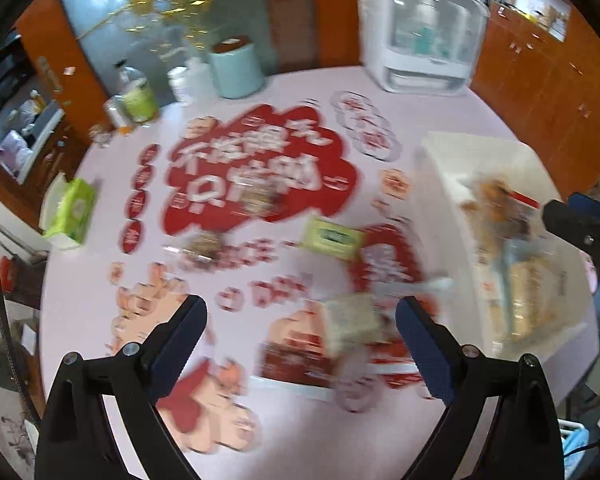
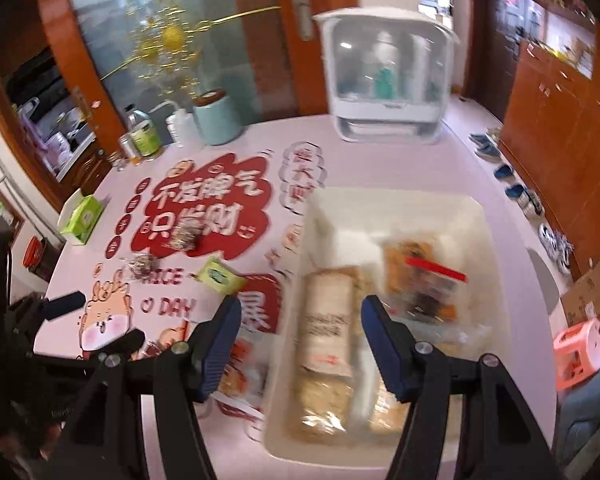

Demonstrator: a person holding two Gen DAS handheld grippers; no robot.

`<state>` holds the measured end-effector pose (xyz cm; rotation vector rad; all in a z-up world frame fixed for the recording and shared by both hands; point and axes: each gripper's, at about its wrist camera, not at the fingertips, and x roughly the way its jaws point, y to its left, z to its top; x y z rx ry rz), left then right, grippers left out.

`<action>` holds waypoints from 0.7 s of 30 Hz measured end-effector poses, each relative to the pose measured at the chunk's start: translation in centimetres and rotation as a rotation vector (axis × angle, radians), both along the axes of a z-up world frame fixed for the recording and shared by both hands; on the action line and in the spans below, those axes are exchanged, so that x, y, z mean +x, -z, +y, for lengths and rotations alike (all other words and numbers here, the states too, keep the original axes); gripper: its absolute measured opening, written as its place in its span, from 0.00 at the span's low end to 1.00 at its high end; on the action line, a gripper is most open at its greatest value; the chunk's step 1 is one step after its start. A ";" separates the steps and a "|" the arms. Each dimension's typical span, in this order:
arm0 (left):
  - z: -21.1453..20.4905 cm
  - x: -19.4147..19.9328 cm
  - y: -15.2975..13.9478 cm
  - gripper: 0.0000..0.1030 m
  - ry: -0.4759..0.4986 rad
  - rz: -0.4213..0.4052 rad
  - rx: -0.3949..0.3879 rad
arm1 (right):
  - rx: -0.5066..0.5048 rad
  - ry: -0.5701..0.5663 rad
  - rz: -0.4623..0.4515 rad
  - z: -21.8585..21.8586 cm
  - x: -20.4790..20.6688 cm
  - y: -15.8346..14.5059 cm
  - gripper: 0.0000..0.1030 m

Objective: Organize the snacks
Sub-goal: 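Move both tools back over the table toward the nut bags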

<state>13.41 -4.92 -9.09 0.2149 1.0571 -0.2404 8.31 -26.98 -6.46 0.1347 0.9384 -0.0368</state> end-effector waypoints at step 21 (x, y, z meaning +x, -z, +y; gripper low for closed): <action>10.4 14.4 11.6 0.92 0.239 0.154 0.026 | 0.147 -0.093 0.291 15.7 22.8 11.8 0.61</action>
